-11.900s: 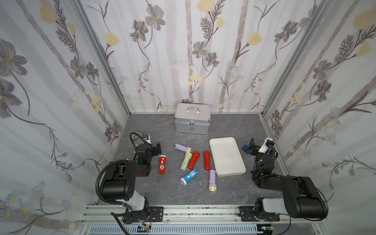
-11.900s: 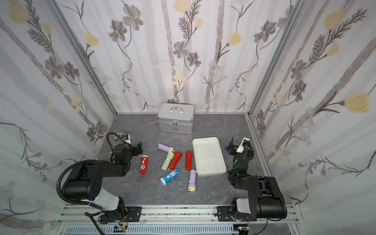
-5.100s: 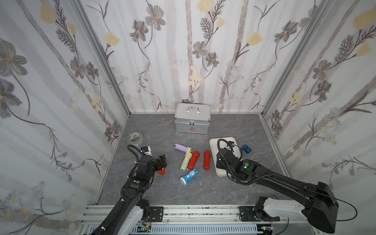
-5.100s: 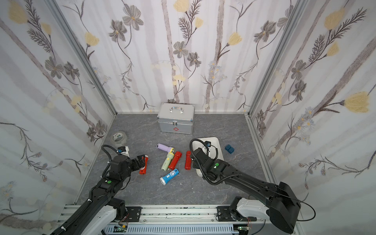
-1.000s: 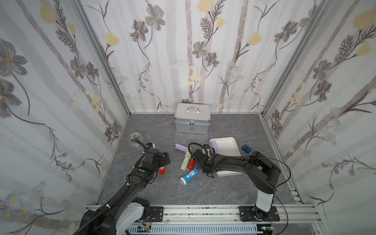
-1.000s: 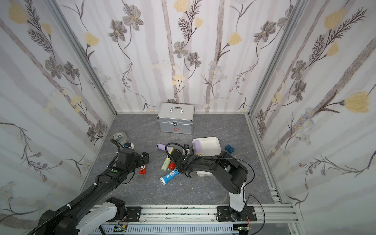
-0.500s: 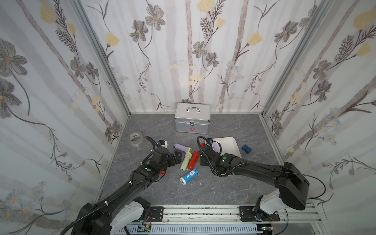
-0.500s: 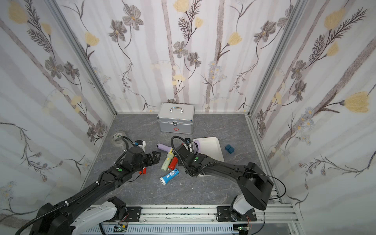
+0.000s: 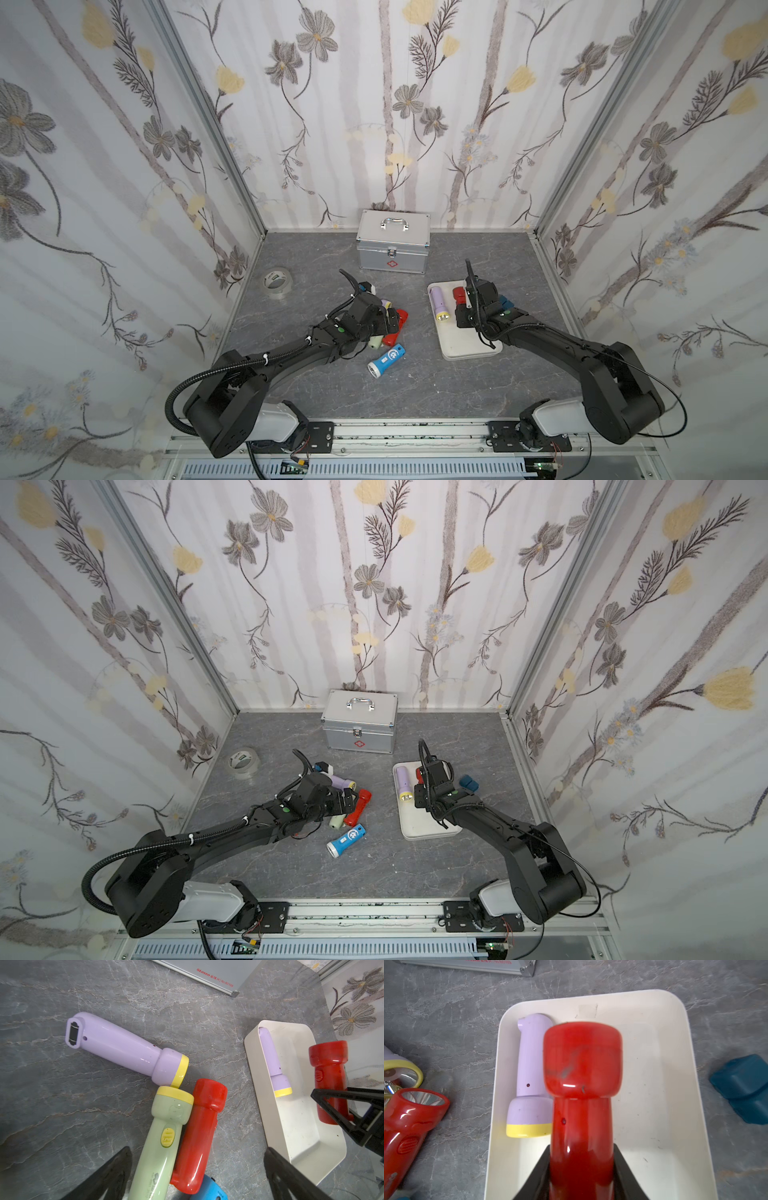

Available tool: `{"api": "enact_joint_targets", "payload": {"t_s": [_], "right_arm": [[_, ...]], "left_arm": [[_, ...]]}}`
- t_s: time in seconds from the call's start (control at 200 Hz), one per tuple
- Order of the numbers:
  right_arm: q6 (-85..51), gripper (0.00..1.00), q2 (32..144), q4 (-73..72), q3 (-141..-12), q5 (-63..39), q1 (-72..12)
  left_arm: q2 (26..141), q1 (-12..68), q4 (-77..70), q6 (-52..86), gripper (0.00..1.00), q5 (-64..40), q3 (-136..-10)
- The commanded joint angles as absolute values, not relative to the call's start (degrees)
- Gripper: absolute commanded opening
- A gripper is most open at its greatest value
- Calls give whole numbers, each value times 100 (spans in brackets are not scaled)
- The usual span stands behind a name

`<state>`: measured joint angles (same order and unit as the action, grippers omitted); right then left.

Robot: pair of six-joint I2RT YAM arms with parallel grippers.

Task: Put the flashlights into the storage boxes
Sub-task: Place the flashlight at the storage box.

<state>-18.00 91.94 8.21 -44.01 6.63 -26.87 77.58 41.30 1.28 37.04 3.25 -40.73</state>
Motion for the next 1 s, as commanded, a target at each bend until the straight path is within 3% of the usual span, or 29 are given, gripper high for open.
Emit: {"api": "enact_joint_targets", "payload": {"t_s": [0.0, 0.64, 0.834, 0.994], "right_arm": [[-1306, 32, 9611, 528, -4762, 109, -2548], [-1099, 35, 10928, 951, -5733, -64, -2302], [-1094, 38, 11007, 1033, -5836, -61, -2303], [-1099, 48, 10943, 1079, -5836, -68, -2303]], "left_arm": [[7626, 4114, 224, 3650, 100, 637, -4052], [7242, 3999, 343, 3573, 100, 870, -3821], [7019, 3986, 408, 3560, 100, 910, -3788], [6955, 3982, 419, 3551, 100, 939, -3780]]}}
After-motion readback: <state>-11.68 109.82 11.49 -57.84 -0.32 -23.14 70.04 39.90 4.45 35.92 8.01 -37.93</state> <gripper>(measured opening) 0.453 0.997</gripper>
